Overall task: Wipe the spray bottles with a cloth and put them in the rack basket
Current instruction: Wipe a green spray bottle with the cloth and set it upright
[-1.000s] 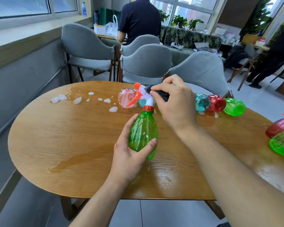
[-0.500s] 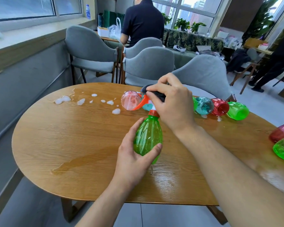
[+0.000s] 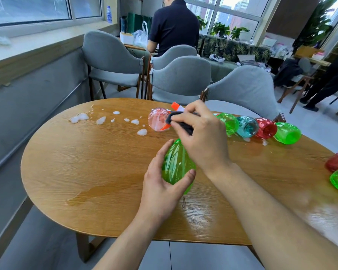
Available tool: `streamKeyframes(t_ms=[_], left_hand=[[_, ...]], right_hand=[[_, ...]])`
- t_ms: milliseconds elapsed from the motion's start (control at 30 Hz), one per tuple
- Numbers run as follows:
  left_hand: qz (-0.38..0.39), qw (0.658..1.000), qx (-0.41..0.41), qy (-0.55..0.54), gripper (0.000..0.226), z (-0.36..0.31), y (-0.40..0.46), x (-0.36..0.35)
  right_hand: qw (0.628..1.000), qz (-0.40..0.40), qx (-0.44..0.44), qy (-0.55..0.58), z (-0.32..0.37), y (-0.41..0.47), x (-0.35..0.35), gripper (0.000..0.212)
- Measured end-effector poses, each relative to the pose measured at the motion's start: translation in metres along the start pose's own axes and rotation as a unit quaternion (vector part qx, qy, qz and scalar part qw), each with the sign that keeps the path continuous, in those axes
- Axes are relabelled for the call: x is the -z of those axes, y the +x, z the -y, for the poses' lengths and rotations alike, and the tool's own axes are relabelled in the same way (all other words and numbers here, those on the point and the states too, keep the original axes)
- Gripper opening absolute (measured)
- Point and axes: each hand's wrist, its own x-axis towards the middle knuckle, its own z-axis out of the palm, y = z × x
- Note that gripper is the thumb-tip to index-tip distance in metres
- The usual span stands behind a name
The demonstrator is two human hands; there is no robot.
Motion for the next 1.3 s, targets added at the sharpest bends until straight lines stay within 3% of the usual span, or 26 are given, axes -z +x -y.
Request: streamKeyframes(t_ms=[133,300,433,567,667,833,1000,1133,1300], left_hand=[[-0.001,1.0,-0.003,-0.002,0.087,-0.002,0.0,0.001],[-0.015,0.999,-0.006,-0.028,0.081,-0.006,0.0,0.003],[-0.011,0.999,-0.004,-0.034,0.08,-0.003,0.001,0.004],[-0.011,0.999,-0.004,-0.042,0.079,-0.005,0.0,0.001],[-0.019,0.997,0.018,-0.071,0.077,-0.005,0.001,0.002],[-0.009,0.997,0.018,-0.076,0.076,-0.009,0.001,0.001],[-0.002,0.997,0.013,-0.08,0.076,-0.008,-0.001,0.001],[-0.017,0.995,0.024,-0.098,0.074,-0.009,-0.002,0.001],[-0.027,0.994,0.029,-0.105,0.075,-0.01,0.0,0.004]], right_hand=[[0.996,0.053,0.066,0.009,0.007,-0.004,-0.001,0.01],[0.996,-0.06,-0.059,-0.002,-0.018,0.005,0.008,0.011],[0.999,0.046,0.017,-0.005,-0.014,-0.006,0.009,0.009],[0.998,-0.014,-0.054,-0.009,-0.027,0.005,0.015,0.009],[0.993,0.069,-0.089,0.035,-0.033,0.016,0.017,0.009],[0.96,0.087,-0.198,0.175,-0.045,0.064,0.025,0.002],[0.939,0.224,-0.199,0.167,-0.039,0.079,0.023,0.005],[0.923,0.259,-0.226,0.17,-0.044,0.075,0.033,0.003],[0.921,0.312,-0.218,0.078,-0.052,0.065,0.044,0.005]])
